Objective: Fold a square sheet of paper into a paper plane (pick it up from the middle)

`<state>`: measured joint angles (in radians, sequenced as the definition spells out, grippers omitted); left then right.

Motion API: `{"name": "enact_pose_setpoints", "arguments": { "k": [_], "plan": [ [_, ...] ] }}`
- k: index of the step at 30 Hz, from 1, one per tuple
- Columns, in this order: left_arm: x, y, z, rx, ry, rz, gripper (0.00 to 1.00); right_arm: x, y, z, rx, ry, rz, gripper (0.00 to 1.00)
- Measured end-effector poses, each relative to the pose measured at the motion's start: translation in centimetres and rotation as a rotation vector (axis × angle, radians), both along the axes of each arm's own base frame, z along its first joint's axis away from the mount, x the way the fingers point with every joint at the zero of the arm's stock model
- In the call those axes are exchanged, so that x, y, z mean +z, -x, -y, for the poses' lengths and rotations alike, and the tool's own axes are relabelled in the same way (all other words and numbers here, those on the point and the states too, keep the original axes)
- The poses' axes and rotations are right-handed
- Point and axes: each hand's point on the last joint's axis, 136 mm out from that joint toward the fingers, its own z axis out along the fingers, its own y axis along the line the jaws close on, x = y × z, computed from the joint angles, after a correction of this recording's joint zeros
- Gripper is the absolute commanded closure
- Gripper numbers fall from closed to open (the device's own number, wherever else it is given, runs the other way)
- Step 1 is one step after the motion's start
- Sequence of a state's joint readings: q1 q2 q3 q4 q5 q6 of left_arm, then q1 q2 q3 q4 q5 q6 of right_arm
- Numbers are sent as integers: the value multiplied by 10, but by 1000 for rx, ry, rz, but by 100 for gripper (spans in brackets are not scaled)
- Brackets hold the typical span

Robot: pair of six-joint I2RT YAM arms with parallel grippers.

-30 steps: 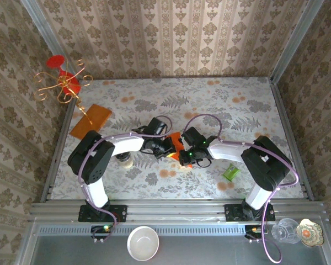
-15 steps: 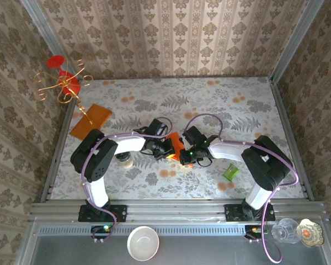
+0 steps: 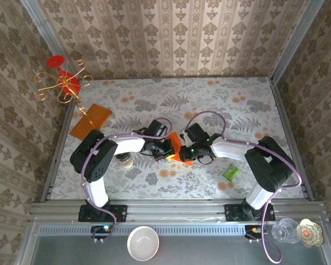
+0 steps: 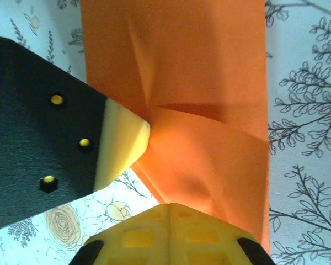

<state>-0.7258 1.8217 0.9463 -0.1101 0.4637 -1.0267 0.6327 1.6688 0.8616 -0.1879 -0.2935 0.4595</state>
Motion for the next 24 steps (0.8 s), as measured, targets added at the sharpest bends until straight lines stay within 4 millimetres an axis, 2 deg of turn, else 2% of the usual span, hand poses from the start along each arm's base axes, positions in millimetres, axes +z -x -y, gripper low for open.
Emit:
{"name": "enact_pose_setpoints", "arguments": {
  "k": [7,17,24],
  "plan": [
    [0,0,-1,0,4,6,93,-13,3,-1,22,11,-36,95],
    [-2,-1,-5,8,22,11,95,-16,2,5,49,-37,-37,95],
    [-2,0,-7,1,42,3,95,-16,10,19,45,-81,-33,95]
  ]
}}
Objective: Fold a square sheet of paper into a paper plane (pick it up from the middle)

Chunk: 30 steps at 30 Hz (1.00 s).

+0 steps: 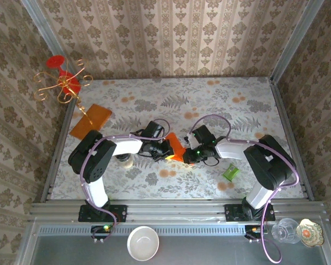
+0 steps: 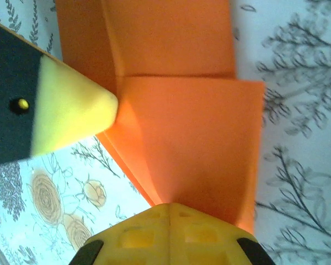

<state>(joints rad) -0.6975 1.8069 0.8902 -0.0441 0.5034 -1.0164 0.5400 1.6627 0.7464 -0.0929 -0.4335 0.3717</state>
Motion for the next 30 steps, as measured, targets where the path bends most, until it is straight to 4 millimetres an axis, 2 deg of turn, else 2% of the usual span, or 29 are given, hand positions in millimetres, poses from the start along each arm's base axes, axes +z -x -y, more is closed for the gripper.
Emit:
{"name": "enact_pose_setpoints", "arguments": {
  "k": [12,15,19,22,26,30],
  "plan": [
    [1,-3,-4,-3,6,-3,95,1,32,36,-111,-39,-38,94],
    [1,-4,-5,-7,5,1,95,15,33,40,-134,-51,-13,94],
    [1,-5,-5,-21,1,6,95,49,18,32,-141,-107,72,94],
    [2,-5,-5,-31,-2,10,95,61,2,23,-142,-120,96,95],
    [2,-6,-5,-42,-10,18,94,51,-13,7,-138,-95,61,97],
    [4,-6,-6,-52,-23,25,93,26,-12,-6,-111,-48,4,98]
  ]
}}
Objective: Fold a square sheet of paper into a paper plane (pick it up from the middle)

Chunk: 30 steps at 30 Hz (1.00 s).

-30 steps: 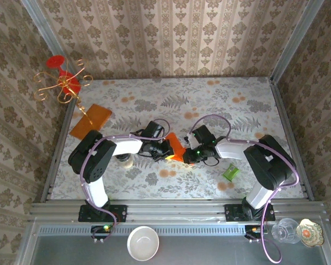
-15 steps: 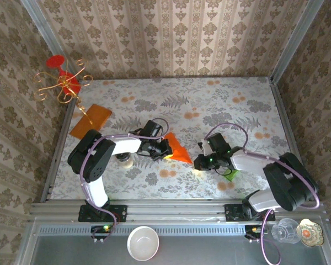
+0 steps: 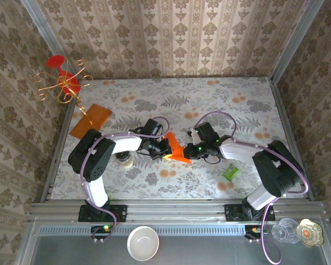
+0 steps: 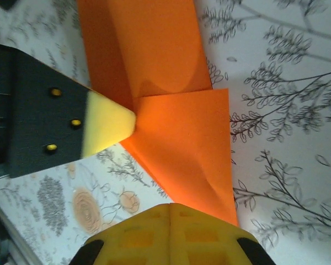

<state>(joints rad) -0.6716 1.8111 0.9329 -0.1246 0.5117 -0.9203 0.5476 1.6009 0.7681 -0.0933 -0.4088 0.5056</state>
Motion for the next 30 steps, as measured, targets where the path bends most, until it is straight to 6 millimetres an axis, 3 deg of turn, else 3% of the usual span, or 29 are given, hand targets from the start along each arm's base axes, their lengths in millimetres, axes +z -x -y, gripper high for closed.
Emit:
{"name": "enact_pose_setpoints", "arguments": {
  "k": [5,12,15,22,27,30],
  "plan": [
    [11,-1,-3,0,-14,25,90,-25,5,-2,-1,43,-58,99],
    [46,-23,11,-8,27,116,87,-24,2,-3,-17,34,-52,99],
    [51,-29,21,-18,38,131,86,-24,1,-3,-28,34,-57,99],
    [29,-8,40,-39,13,110,87,-25,-1,-2,-64,36,-65,99],
    [3,-1,33,26,-23,75,87,-26,-1,-1,-92,28,-78,98],
    [0,-4,31,66,-21,74,87,-27,-1,-1,-110,20,-85,98]
  ]
}}
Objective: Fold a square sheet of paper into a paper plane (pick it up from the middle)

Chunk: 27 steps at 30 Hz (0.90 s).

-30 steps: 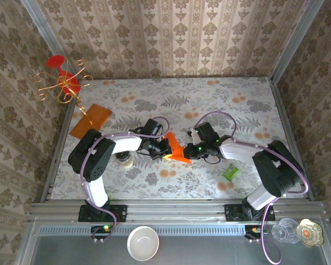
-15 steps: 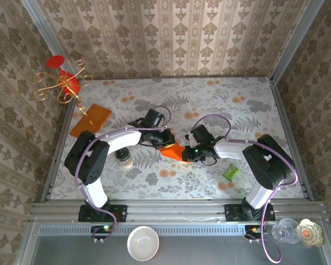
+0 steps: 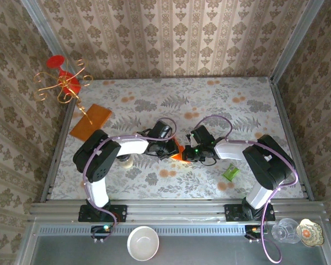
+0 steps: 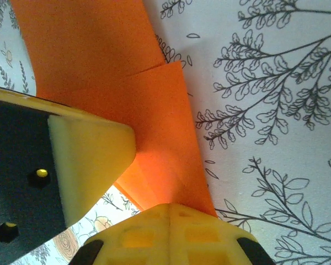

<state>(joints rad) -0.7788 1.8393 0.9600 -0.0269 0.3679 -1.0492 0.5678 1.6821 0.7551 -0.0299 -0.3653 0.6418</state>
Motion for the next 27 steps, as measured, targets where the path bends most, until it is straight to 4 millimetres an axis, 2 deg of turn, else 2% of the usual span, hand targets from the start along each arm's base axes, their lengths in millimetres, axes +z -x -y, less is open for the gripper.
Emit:
{"name": "enact_pose_setpoints", "arguments": {
  "k": [11,27],
  "plan": [
    [-1,0,-10,104,54,44,87,-3,0,4,-111,-8,-34,98],
    [0,-35,-78,282,51,64,86,-2,1,8,-219,-40,-39,96]
  ]
}}
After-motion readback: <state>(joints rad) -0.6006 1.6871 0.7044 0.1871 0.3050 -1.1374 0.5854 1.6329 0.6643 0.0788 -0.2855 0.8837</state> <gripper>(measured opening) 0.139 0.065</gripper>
